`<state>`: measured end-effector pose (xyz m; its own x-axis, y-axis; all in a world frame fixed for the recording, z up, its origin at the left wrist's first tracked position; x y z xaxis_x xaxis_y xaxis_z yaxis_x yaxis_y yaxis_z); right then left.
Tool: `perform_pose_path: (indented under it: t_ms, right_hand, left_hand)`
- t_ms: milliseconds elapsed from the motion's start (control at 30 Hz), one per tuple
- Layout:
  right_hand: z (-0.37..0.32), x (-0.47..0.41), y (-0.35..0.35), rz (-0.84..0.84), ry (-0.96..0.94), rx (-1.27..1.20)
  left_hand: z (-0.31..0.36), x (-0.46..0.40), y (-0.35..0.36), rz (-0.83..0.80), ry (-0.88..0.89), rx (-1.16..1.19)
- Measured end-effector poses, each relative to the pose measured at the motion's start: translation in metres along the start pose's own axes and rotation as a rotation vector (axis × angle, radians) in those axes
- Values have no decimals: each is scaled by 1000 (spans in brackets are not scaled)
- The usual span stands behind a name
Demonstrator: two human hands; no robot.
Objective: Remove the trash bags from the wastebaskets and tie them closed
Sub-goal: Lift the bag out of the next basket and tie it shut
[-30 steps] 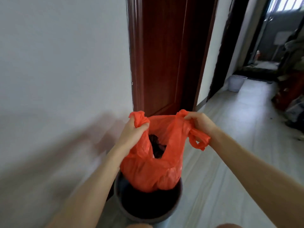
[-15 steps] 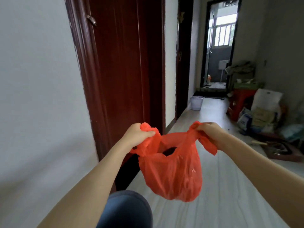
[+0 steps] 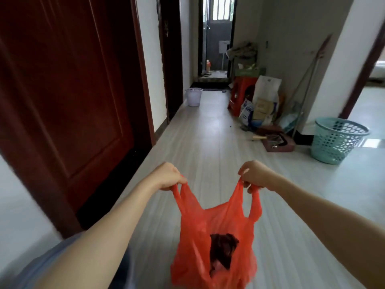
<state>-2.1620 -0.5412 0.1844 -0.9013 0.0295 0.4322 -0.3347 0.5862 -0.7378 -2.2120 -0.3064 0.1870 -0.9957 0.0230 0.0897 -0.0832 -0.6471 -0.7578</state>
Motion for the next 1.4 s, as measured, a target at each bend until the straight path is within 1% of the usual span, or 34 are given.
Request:
perform_pose_path:
  t_ms: [67, 133, 200, 267, 300, 333, 367, 433, 467, 500, 533, 567, 600, 633, 700, 733, 767, 833, 900, 933, 967, 1033, 1100, 1133, 1167, 1233, 1333, 1400]
  right_hand:
    - [19, -2, -7, 33, 30, 15]
    - [37, -4, -16, 53, 59, -111]
    - [54, -3, -18, -20, 93, -243]
    - [68, -3, -18, -71, 102, -266]
    - [73, -5, -20, -42, 93, -247]
    - [78, -8, -23, 24, 80, -208]
    - [80, -11, -29, 122, 62, -161]
    - [84, -16, -45, 328, 22, -132]
    - [85, -18, -53, 418, -12, -155]
    - [86, -19, -61, 497, -51, -193]
    - [88, -19, -66, 553, -83, -246]
    - [92, -22, -67, 571, -99, -317]
    - [97, -25, -64, 552, -106, -394]
    - [103, -28, -56, 504, -107, -465]
    - [116, -35, -34, 379, -104, -565]
    - [124, -37, -24, 330, -108, -597]
    - [133, -39, -13, 291, -113, -628]
    - [152, -38, 1, 247, -129, -693]
    - [169, -32, 12, 230, -147, -735]
    - [179, -30, 21, 209, -149, -729]
    - [187, -27, 29, 180, -155, -699]
    - [201, -23, 52, 75, -153, -584]
    - [213, -24, 77, -69, -143, -418]
    - [216, -25, 89, -125, -150, -332]
    - [218, -28, 99, -162, -164, -249]
    - [212, -37, 110, -145, -215, -145]
    - [193, -61, 109, -33, -225, -170]
    - [182, -82, 111, 6, -228, -223]
  left_hand:
    - [9, -3, 16, -20, 37, 114]
    - [16, -5, 26, 14, 77, 224]
    - [23, -1, 35, 68, 90, 299]
    - [20, 2, 44, 98, 33, 394]
    - [19, 4, 46, 112, 9, 413]
    - [17, 5, 46, 141, 3, 372]
    - [17, 5, 40, 193, 20, 247]
    - [21, 8, 21, 356, 44, -60]
    - [22, 10, 12, 443, 38, -157]
    - [23, 13, 7, 522, 35, -190]
    - [21, 13, 4, 587, 38, -180]
    - [19, 11, 4, 630, 44, -128]
    - [13, 6, 7, 658, 56, -8]
    - [6, 0, 14, 659, 66, 175]
    - [-10, -8, 41, 536, 50, 596]
    - [-15, -8, 56, 461, 38, 738]
    - [-22, -5, 72, 393, 35, 819]
    - [-31, 6, 96, 260, 104, 855]
    - [-30, 22, 113, 136, 240, 818]
    - [-33, 28, 126, 90, 260, 815]
    - [-41, 31, 140, 48, 236, 805]
    - [-56, 36, 164, -60, 190, 729]
    - [-58, 37, 191, -191, 270, 568]
    - [-59, 35, 202, -213, 301, 449]
    - [-60, 30, 208, -182, 297, 382]
    - [-63, 11, 214, -63, 284, 337]
    - [-70, -24, 222, -11, 266, 149]
    - [-68, -46, 221, 34, 248, 116]
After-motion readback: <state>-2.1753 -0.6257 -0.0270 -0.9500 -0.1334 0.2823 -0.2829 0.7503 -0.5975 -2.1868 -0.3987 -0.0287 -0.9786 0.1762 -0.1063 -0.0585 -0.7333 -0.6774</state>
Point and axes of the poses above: each hand's wrist, its own x-axis away from the middle knuckle, its own y-axis out of the palm, z = x × y, the point moved 7 cm from there along -x, towards the middle knuckle, and after that the axes turned 13 degrees about y, right-handed, at the moved point
